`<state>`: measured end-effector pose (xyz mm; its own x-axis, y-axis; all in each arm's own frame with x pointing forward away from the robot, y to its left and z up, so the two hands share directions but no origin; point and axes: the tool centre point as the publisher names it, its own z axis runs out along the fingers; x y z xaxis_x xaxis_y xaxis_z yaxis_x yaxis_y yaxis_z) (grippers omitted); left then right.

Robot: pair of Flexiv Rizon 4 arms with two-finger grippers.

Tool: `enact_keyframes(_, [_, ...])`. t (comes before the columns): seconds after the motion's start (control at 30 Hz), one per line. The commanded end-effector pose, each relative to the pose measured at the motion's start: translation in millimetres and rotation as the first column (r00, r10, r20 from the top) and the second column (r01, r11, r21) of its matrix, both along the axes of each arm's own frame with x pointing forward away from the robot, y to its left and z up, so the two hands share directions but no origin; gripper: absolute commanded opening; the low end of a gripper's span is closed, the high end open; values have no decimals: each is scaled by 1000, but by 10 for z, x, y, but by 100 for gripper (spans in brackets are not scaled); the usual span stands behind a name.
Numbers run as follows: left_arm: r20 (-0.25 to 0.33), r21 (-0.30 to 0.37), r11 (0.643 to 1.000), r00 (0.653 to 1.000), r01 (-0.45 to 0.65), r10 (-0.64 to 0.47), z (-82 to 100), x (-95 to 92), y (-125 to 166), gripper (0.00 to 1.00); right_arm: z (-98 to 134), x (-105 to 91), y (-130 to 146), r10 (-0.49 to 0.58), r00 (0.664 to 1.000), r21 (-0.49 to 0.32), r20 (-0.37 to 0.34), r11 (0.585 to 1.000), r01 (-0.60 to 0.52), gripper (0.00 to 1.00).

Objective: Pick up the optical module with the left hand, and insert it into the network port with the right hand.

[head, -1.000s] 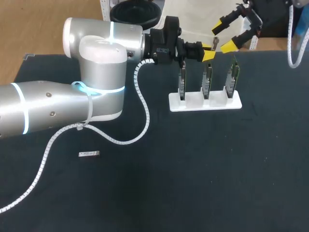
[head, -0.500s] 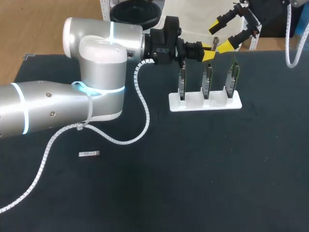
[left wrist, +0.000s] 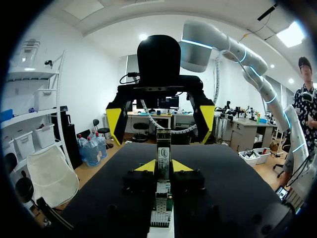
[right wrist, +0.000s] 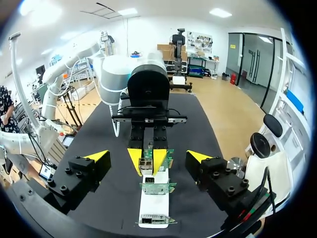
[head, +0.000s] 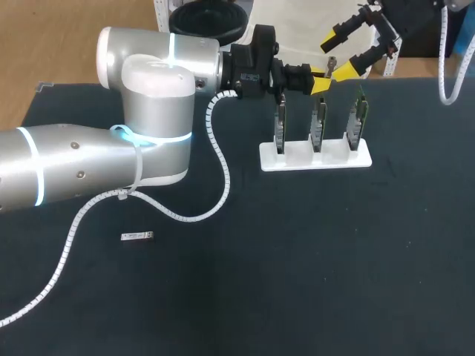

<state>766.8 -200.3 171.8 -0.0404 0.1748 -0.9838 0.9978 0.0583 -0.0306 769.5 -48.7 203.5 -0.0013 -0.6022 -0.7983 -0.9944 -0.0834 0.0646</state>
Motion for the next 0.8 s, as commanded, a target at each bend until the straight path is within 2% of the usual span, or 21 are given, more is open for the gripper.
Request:
enact_keyframes(0.03, [-1, 2, 1000, 1000, 0, 0, -2, 15, -11, 0, -8, -28, 1, -2, 1000, -2, 6, 1000, 2, 19])
enact_keyframes(0.07, [-1, 2, 1000, 1000, 0, 0, -2, 15, -11, 0, -11, -28, 2, -2, 1000, -3, 7, 1000, 2, 0])
enact_keyframes(0.8, [-1, 2, 1000, 1000, 0, 0, -2, 15, -11, 0, -29, -28, 17, 3, 1000, -19, 10, 1000, -3, 0])
